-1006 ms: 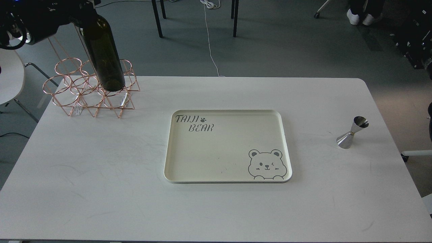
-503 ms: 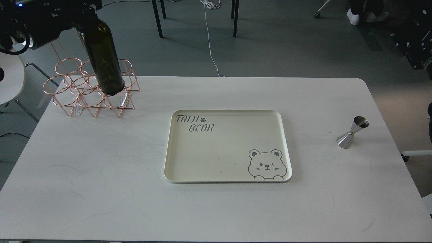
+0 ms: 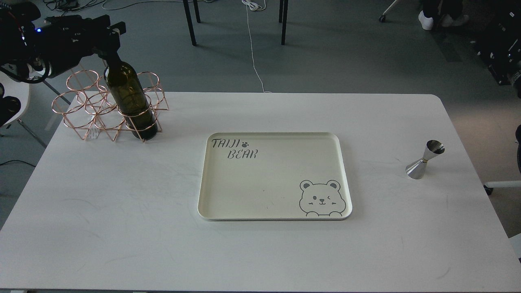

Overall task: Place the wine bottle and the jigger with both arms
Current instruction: 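Lift the bottle and lower it into the copper wire rack, then release the bottle and withdraw the left gripper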

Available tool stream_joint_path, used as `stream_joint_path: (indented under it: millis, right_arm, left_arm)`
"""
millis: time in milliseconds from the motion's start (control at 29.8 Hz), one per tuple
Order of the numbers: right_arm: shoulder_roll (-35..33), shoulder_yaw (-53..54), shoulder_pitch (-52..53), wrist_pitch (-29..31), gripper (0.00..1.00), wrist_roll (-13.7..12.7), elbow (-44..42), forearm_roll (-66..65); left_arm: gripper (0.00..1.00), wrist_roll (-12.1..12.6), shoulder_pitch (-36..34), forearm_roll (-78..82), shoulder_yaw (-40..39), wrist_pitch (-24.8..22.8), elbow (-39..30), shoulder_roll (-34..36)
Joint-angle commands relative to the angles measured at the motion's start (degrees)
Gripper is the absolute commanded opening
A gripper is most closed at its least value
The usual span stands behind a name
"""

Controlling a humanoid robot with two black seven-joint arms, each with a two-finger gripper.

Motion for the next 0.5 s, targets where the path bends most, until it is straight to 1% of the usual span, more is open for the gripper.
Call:
stream_joint_path:
  millis: [0, 67, 101, 134, 201, 235, 268, 335, 469]
  right_arm:
    - [0.0, 0.08, -0.08, 0.01, 0.96, 0.0, 0.0, 0.01]
    - [0.0, 0.08, -0.09, 0.01, 0.96, 0.0, 0.0, 0.01]
    - [0.0, 0.08, -0.09, 0.01, 0.96, 0.0, 0.0, 0.01]
    - [0.0, 0.08, -0.17, 0.01, 0.96, 0.0, 0.0, 0.01]
    - [-0.09, 0.08, -0.17, 0.01, 0.96, 0.0, 0.0, 0.01]
    - [-0.09, 0.08, -0.17, 0.01, 0.96, 0.0, 0.0, -0.08]
    - [-0.09, 0.08, -0.17, 0.01, 0.96, 0.0, 0.0, 0.01]
    - [-0.09, 0.17, -0.17, -0.6, 0.96, 0.0, 0.0, 0.01]
    - [-0.53, 0.08, -0.35, -0.17, 0.99, 0.0, -0.09, 0.01]
  left_arm:
    - [0.39, 0.06, 0.09, -1.09, 0.64, 0.83, 0.04, -0.01]
    - [0.39, 0.06, 0.18, -1.18, 0.55, 1.01, 0.04, -0.01]
    - [0.43, 0.15, 0.18, -1.26, 0.55, 1.01, 0.04, -0.01]
    - [0.5, 0.15, 0.18, -1.44, 0.46, 1.1, 0.04, -0.1]
    - [0.81, 0.5, 0.0, -3.01, -0.41, 1.27, 0.04, -0.01]
    - [0.93, 0.58, -0.17, -5.11, -0.68, 1.62, 0.04, -0.01]
    - [0.97, 0.41, -0.35, -7.74, -0.86, 2.15, 0.04, 0.17]
    - [0.98, 0.06, -0.44, -15.64, -1.03, 2.94, 0.04, 1.13]
    - [0.98, -0.03, -0.53, -34.52, -0.95, 2.51, 0.3, 4.73]
